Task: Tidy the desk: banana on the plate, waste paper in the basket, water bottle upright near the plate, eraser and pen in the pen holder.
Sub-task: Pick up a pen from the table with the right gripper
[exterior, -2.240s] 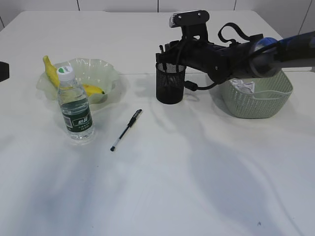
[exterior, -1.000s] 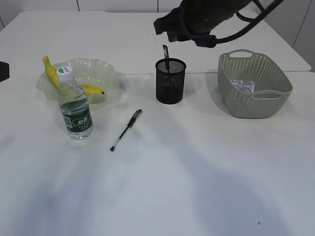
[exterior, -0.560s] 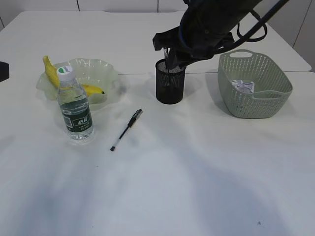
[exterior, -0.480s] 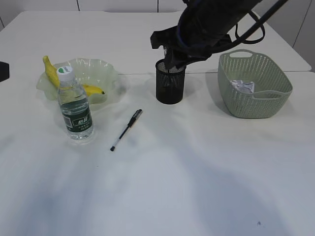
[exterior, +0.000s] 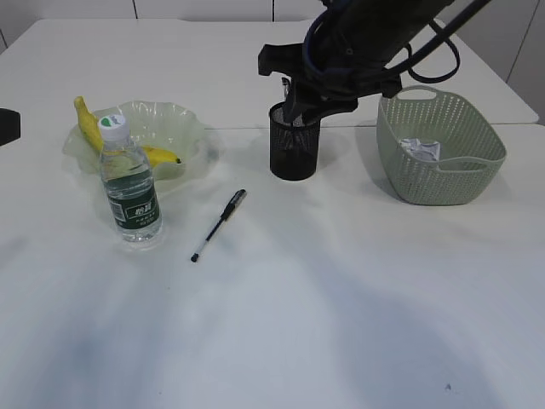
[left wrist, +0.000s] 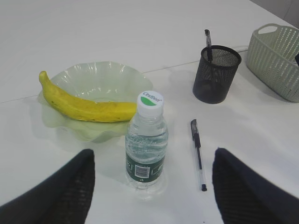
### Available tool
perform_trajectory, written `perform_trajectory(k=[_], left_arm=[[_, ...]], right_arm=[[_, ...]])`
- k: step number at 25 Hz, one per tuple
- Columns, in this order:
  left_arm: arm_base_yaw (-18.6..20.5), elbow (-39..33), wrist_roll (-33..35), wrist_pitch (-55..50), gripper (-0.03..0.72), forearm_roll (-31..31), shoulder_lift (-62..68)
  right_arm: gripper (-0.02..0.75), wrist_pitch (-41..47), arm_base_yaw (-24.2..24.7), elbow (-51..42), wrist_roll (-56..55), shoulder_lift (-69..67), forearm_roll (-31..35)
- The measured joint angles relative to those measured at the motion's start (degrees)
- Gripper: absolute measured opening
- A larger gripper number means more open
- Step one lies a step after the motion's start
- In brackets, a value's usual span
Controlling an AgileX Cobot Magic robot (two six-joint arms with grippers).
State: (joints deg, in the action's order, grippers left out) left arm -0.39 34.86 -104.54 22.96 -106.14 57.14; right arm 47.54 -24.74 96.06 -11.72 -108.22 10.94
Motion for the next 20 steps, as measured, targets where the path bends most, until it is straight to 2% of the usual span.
perform_trajectory(k=[6,12,20], left_arm=[[0.0,0.0,0.0,0.1,0.551,0.0,0.0],[0.0,0.0,0.0,0.1,0.551,0.0,0.0],[0.0,0.0,0.0,0.1,0.551,0.0,0.0]], right_arm=[[0.191,1.7,0.0,0.0,-2.4,0.0,0.9],[0.191,2.2,0.0,0.0,-7.0,0.0,7.8],[0.191,3.6,0.0,0.1,-22.9,-2.7,12.0]])
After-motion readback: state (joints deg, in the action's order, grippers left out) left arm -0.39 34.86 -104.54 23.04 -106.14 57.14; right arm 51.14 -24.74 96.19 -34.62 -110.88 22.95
